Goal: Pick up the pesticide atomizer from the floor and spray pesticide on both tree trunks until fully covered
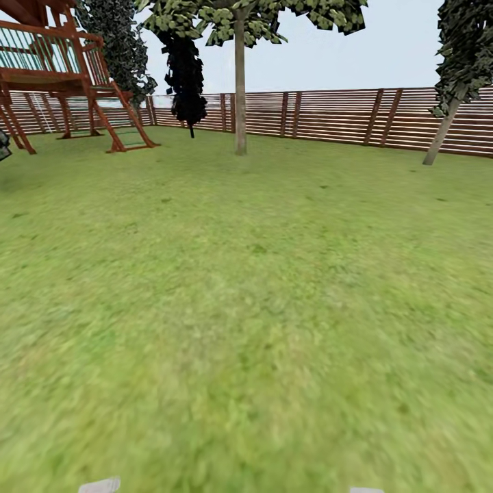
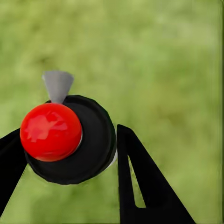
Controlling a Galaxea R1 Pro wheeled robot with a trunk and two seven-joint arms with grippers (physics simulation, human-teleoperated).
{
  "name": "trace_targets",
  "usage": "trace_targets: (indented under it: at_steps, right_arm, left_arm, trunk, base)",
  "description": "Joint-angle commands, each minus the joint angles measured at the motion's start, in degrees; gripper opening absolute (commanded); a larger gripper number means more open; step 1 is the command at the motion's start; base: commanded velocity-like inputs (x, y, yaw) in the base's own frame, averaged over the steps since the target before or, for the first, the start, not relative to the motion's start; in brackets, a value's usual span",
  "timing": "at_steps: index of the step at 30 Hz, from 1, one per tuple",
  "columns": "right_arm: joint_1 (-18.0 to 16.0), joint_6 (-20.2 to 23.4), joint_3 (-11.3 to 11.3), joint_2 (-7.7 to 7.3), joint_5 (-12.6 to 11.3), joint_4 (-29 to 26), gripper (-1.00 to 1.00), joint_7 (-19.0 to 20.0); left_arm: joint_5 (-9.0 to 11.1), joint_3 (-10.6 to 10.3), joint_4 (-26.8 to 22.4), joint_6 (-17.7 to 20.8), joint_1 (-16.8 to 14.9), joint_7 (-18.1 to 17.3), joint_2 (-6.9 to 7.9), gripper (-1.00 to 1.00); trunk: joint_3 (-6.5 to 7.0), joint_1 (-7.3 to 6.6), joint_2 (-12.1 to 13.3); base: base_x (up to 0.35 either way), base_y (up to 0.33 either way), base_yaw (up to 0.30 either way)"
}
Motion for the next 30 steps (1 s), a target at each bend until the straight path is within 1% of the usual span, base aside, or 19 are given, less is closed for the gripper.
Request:
trace_targets:
  at_steps: [1,30]
  right_arm:
    - [0.0,-0.2,0.5,0.00,-0.5,0.0,1.00,-0.1]
    - [0.0,-0.2,0.5,0.00,-0.5,0.0,1.00,-0.1]
  left_arm:
    - [0.4,0.1,0.1,-0.2,0.0,-0.1,0.00,-1.00]
    - [0.4,0.1,0.1,-0.2,0.0,-0.1,0.00,-1.00]
  trunk:
    - [-0.05,0.02,0.0]
    - [-0.05,0.02,0.0]
  base:
    - [0.337,0.000,0.000]
    - [0.337,0.000,0.000]
